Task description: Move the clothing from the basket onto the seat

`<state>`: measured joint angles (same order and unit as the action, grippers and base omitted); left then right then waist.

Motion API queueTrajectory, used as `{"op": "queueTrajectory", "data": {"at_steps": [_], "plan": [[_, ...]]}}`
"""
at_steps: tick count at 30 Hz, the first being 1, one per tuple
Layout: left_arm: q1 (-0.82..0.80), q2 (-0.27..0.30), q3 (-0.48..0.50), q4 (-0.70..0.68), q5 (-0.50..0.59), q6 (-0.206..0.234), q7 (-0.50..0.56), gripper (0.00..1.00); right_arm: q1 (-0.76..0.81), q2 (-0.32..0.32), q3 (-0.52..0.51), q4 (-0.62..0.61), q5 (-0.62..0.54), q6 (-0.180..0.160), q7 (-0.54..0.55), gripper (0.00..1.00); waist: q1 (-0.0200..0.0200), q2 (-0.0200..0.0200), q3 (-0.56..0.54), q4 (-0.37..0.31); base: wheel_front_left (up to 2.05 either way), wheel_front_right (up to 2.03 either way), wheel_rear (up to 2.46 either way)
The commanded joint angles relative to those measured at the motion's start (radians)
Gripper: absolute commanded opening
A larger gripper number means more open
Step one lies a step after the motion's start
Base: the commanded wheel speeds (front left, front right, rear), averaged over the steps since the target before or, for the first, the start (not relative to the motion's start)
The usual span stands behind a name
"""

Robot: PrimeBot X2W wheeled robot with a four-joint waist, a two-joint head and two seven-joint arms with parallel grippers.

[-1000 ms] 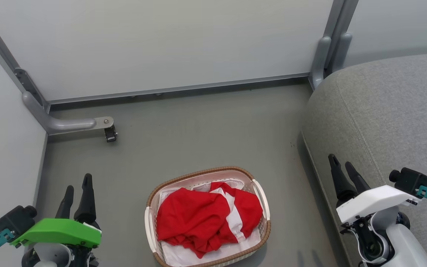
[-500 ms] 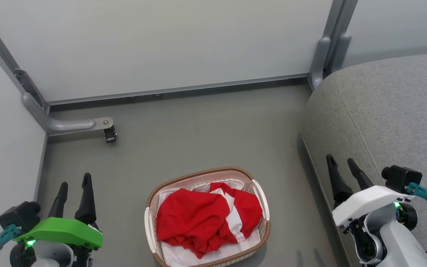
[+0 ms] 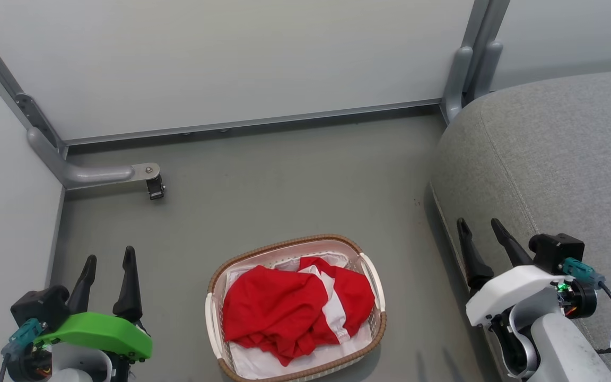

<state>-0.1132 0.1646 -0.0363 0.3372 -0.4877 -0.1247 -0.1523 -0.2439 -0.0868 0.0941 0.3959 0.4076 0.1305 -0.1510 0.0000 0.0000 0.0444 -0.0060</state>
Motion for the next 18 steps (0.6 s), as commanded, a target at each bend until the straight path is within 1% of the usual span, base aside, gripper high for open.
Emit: {"op": "queueTrajectory", "data": {"at_steps": [1, 18], "plan": [[-0.006, 0.009, -0.002, -0.011, 0.028, -0.006, -0.011, 1.00, -0.021, -0.005, 0.006, 0.002, -0.033, 0.000, -0.013, 1.00, 0.0000, 0.0000, 0.003, 0.001, 0.00, 0.00, 0.00], [0.029, 0.008, -0.008, -0.021, 0.144, -0.007, -0.051, 1.00, -0.016, 0.005, -0.002, 0.034, -0.212, 0.000, -0.052, 1.00, 0.0000, 0.0000, 0.009, -0.001, 0.00, 0.00, 0.00]]}}
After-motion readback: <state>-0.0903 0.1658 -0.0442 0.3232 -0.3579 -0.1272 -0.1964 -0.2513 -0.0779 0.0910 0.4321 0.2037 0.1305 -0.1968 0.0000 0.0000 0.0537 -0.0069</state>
